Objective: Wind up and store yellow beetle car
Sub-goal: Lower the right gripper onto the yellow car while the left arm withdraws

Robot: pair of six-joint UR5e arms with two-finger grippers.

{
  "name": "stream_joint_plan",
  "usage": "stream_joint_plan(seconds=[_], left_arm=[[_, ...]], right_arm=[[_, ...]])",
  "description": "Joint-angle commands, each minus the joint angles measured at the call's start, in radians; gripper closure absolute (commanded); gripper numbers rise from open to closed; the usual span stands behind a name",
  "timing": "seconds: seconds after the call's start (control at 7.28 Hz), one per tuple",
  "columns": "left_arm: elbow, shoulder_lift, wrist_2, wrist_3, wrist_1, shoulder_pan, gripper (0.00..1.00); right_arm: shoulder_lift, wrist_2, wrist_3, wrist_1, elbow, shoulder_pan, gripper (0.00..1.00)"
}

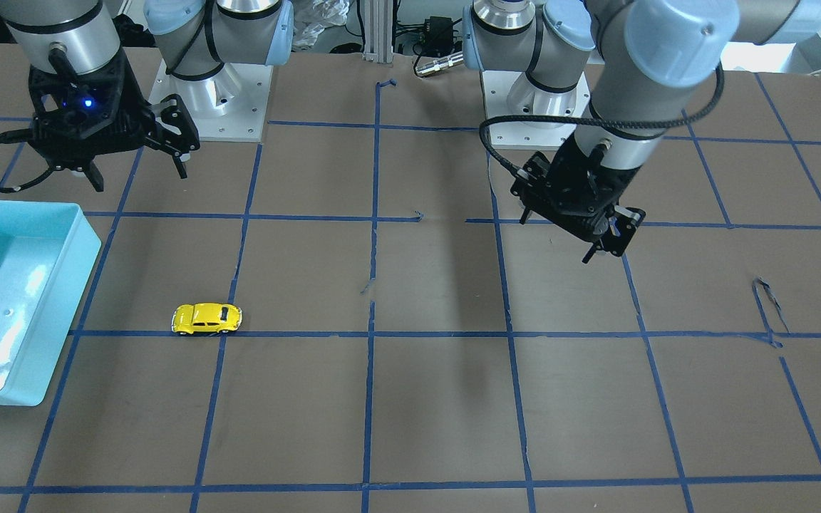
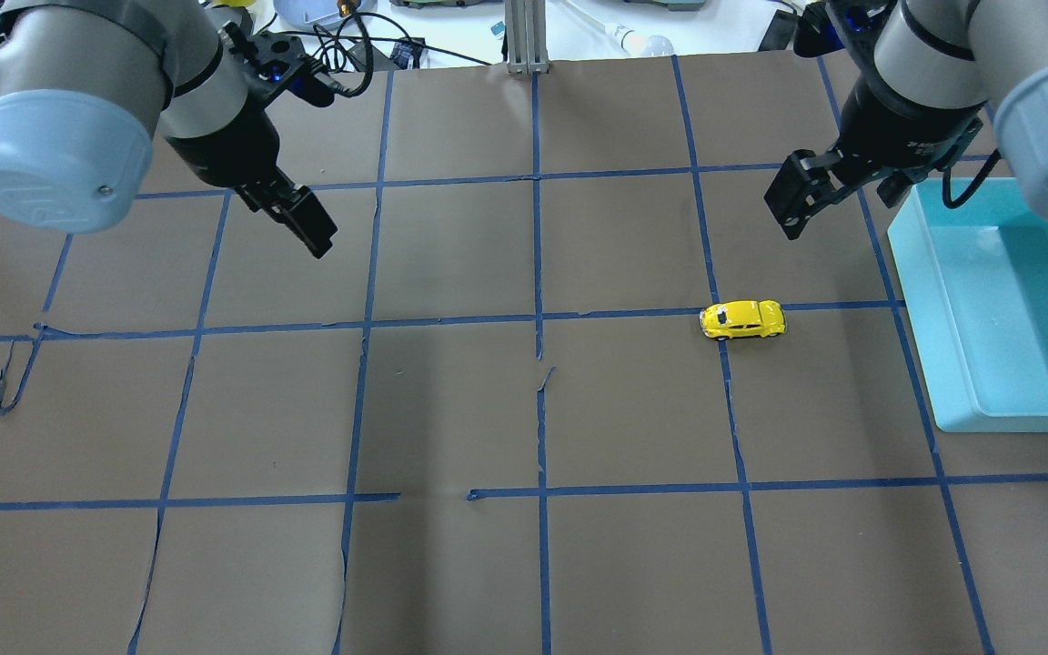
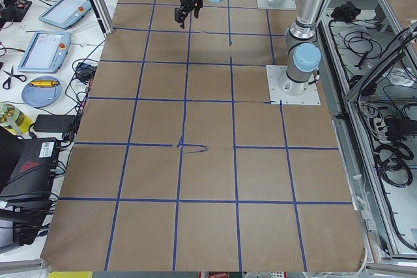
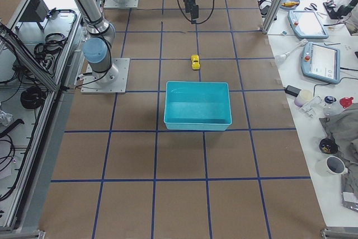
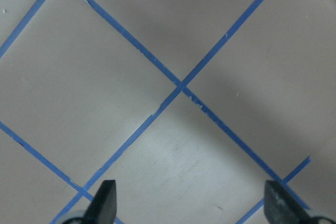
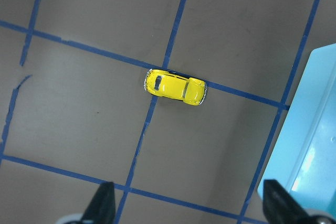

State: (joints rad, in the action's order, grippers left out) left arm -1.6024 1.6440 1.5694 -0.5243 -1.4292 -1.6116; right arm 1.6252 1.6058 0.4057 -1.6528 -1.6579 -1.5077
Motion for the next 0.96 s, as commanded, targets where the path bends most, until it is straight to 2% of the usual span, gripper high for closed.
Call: stream_joint_plan(seconds=[0.0,0.14,0.27,0.55,0.69,0.82], left_arm=[[0.042,-0.053,0.001,0.28,-0.071,-0.025,0.0],[0.067,-0.067,0.007,0.29,-0.115,-0.019,0.0],[0.081,-0.079,0.007,0.347,-0.164,-0.014,0.0],[0.082,-0.098,-0.008,0.444,-0.2,0.044,0.0],[0.078,-0.102,-0.005,0.445,-0.201,0.053,0.0],[0.073,-0.107,-0.005,0.438,-0.201,0.055,0.0]], right_arm=[[-0.065,-0.001,0.335,-0.078,-0.04,0.056,0.0],[-0.07,-0.001,0.504,-0.137,-0.077,0.058,0.0],[-0.071,-0.004,0.581,-0.186,-0.124,0.058,0.0],[-0.152,-0.001,0.884,-0.409,-0.228,0.058,0.0],[-0.172,-0.003,0.921,-0.473,-0.267,0.054,0.0],[-0.186,-0.009,0.952,-0.485,-0.292,0.054,0.0]])
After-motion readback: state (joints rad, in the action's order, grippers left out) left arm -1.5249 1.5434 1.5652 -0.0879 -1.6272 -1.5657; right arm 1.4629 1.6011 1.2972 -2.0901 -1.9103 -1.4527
